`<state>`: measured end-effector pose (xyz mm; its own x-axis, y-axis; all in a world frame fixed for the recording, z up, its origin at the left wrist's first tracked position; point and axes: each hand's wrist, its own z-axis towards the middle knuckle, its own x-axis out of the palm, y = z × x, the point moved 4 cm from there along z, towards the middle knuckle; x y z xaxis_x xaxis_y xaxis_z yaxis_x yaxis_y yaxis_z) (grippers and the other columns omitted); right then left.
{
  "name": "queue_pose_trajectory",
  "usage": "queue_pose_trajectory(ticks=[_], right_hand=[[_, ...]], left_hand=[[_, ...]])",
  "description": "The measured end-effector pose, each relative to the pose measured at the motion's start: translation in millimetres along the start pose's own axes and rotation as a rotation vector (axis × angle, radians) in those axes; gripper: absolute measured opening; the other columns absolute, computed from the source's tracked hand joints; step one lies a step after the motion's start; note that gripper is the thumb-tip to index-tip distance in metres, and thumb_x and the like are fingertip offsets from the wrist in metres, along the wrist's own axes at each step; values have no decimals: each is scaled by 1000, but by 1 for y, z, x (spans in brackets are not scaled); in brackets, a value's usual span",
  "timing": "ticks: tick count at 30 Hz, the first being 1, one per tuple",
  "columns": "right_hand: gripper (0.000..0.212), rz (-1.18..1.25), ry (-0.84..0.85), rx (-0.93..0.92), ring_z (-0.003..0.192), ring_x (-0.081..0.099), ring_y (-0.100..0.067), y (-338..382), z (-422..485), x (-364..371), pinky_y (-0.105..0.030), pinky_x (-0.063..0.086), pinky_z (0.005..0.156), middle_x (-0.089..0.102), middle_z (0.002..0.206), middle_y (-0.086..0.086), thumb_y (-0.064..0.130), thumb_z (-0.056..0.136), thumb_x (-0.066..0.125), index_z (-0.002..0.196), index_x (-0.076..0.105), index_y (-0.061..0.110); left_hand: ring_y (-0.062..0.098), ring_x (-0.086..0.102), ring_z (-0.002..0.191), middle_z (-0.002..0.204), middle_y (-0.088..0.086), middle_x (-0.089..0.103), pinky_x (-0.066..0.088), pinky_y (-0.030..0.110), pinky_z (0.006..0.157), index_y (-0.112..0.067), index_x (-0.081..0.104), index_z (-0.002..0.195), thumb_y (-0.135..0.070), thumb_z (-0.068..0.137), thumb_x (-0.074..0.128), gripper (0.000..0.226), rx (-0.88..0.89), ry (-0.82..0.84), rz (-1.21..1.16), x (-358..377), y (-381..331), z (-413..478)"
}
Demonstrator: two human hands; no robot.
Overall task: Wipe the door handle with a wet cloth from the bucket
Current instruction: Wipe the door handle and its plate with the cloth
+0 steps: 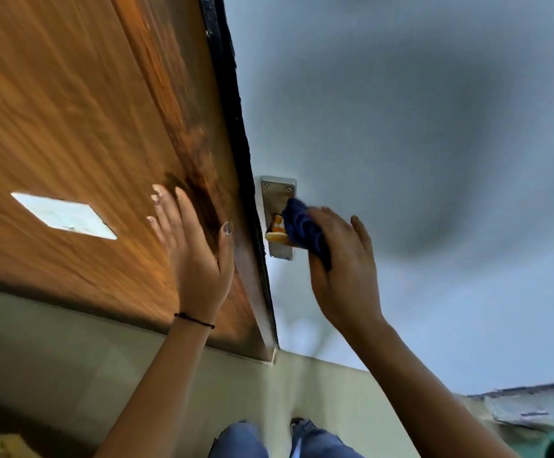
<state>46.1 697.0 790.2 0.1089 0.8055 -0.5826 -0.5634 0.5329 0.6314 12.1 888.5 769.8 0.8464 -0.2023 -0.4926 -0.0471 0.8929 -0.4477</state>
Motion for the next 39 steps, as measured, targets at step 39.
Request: queue_pose_trajectory(ticks=[39], right_hand=[[47,-712,52,191,129,45,-28,18,2,90,-54,18,118,54,136,-3,37,95,47,138,45,19]], left_hand=[[17,-24,144,157,3,-26,-18,42,115,-17,-3,152,-46,90,52,88,556,37,3,28,60,22]])
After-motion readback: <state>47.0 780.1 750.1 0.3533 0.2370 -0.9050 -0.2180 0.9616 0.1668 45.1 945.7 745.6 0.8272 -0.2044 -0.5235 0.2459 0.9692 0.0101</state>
